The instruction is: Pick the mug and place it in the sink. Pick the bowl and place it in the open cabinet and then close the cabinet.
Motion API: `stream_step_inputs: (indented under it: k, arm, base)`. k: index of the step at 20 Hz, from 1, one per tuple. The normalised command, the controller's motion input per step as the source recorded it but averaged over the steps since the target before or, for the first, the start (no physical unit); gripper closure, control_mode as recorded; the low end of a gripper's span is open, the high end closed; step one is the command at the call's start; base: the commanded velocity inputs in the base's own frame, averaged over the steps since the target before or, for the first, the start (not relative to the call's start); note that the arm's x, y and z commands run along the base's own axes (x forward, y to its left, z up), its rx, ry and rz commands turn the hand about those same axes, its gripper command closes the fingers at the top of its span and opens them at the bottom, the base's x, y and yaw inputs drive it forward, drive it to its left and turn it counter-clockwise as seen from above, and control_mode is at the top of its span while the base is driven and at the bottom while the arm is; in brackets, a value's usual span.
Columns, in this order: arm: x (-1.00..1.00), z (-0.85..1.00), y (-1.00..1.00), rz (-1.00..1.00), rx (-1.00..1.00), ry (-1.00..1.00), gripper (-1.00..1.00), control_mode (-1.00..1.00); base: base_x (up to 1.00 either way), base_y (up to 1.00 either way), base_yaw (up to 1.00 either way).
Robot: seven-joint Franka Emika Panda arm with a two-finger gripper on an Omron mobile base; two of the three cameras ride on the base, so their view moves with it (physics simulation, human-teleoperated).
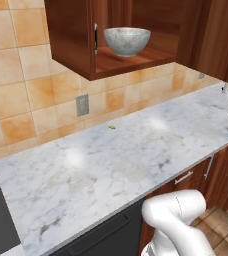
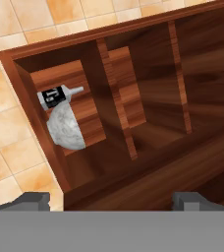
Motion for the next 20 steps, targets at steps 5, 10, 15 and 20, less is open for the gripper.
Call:
stream_step_inputs:
  k: [5, 10, 15, 20]
  arm:
    - [-0.97, 0.00, -0.74, -0.01, 0.07, 0.00, -1.00, -1.00]
    - [-0.55, -0.03, -0.71, 0.00, 0.03, 0.00, -1.00, -1.00]
    - [-0.25, -0.09, -0.67, 0.00, 0.00, 0.00, -1.00, -1.00]
    - [0.00, -0.13, -0.55, 0.01, 0.00, -0.01, -1.00, -1.00]
  base:
    - [0.00, 0.00, 0.00]
    - [0.00, 0.00, 0.00]
    - [0.00, 0.00, 0.00]
    - [0.00, 0.00, 0.00]
